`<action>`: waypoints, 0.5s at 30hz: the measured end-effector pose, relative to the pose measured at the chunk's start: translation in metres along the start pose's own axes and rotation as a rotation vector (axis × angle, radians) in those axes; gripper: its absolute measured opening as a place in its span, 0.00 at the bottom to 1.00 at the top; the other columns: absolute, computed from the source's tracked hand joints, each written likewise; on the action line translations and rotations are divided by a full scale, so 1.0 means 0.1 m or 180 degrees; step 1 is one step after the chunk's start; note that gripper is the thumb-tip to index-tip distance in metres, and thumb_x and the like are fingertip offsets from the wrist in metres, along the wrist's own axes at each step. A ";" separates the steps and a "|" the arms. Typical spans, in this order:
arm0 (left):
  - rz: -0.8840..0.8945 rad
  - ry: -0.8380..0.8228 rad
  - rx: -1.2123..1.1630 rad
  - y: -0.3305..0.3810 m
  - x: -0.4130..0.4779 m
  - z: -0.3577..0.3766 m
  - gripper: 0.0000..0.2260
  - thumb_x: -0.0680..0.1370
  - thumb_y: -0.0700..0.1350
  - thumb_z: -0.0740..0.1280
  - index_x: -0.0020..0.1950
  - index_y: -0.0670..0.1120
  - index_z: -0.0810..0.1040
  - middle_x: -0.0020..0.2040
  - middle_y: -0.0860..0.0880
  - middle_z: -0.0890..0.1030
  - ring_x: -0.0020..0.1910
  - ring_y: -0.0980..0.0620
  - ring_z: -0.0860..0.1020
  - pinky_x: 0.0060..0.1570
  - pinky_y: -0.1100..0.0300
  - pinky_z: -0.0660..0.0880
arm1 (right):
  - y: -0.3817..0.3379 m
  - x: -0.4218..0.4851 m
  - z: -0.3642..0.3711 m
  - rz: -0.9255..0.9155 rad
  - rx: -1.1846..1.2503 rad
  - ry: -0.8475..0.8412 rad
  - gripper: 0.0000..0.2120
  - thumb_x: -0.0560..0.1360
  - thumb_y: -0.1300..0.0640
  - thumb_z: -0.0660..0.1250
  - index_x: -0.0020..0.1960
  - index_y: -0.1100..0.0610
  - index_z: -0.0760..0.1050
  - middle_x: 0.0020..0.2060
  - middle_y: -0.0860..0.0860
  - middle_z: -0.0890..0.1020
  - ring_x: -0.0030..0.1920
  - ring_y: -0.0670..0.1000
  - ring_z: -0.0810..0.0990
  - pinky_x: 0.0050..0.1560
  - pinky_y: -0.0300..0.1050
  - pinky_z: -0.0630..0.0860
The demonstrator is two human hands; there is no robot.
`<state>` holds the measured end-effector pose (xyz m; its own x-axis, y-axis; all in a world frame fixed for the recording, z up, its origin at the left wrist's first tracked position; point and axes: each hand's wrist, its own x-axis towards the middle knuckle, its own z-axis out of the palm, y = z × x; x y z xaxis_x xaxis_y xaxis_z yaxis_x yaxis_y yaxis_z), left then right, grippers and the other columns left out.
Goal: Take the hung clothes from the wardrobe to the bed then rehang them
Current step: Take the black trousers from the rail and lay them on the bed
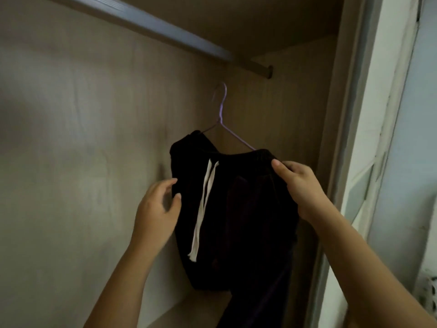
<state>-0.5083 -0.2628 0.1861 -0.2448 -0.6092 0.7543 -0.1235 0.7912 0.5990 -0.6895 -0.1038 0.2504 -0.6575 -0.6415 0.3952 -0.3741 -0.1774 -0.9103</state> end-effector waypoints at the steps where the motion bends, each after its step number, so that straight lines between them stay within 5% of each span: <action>1: 0.0001 -0.0007 0.0056 -0.03 -0.02 0.03 0.15 0.76 0.38 0.64 0.62 0.43 0.74 0.59 0.46 0.76 0.57 0.50 0.74 0.54 0.62 0.66 | 0.06 -0.10 -0.05 0.0002 -0.0008 -0.0031 0.18 0.77 0.52 0.61 0.49 0.69 0.75 0.40 0.62 0.77 0.42 0.60 0.77 0.43 0.52 0.71; 5: 0.0037 -0.0251 0.0278 -0.16 -0.02 0.18 0.18 0.77 0.41 0.63 0.66 0.41 0.70 0.66 0.42 0.72 0.66 0.44 0.69 0.61 0.58 0.65 | 0.24 -0.49 -0.35 0.0031 -0.0066 -0.0115 0.14 0.74 0.52 0.63 0.43 0.63 0.78 0.33 0.57 0.78 0.34 0.53 0.78 0.37 0.43 0.72; 9: 0.0342 -0.0357 0.1027 -0.27 -0.04 0.31 0.28 0.74 0.51 0.63 0.70 0.39 0.64 0.70 0.35 0.65 0.68 0.34 0.64 0.65 0.40 0.62 | 0.43 -0.86 -0.70 0.0178 0.0142 -0.0363 0.21 0.57 0.38 0.73 0.34 0.55 0.78 0.25 0.48 0.77 0.24 0.43 0.75 0.25 0.32 0.70; 12: 0.0570 -0.0590 0.1462 -0.34 -0.12 0.45 0.38 0.69 0.62 0.64 0.70 0.39 0.62 0.70 0.33 0.64 0.69 0.33 0.62 0.63 0.34 0.59 | 0.61 -1.18 -1.01 0.0362 0.0270 -0.0100 0.32 0.51 0.37 0.78 0.39 0.64 0.78 0.26 0.51 0.78 0.25 0.45 0.76 0.26 0.32 0.72; 15: 0.0817 -0.1200 0.1305 -0.40 -0.28 0.71 0.30 0.71 0.61 0.60 0.62 0.39 0.71 0.58 0.36 0.76 0.57 0.34 0.73 0.57 0.37 0.65 | 0.72 -1.58 -1.29 0.0610 0.0045 0.0373 0.41 0.49 0.35 0.78 0.44 0.69 0.76 0.28 0.54 0.77 0.26 0.47 0.75 0.27 0.31 0.71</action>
<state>-0.5649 -0.2737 0.1222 -0.6299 -0.3950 0.6687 -0.3573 0.9119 0.2020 -0.6967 0.0814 0.1381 -0.7875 -0.5734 0.2257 -0.2262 -0.0716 -0.9714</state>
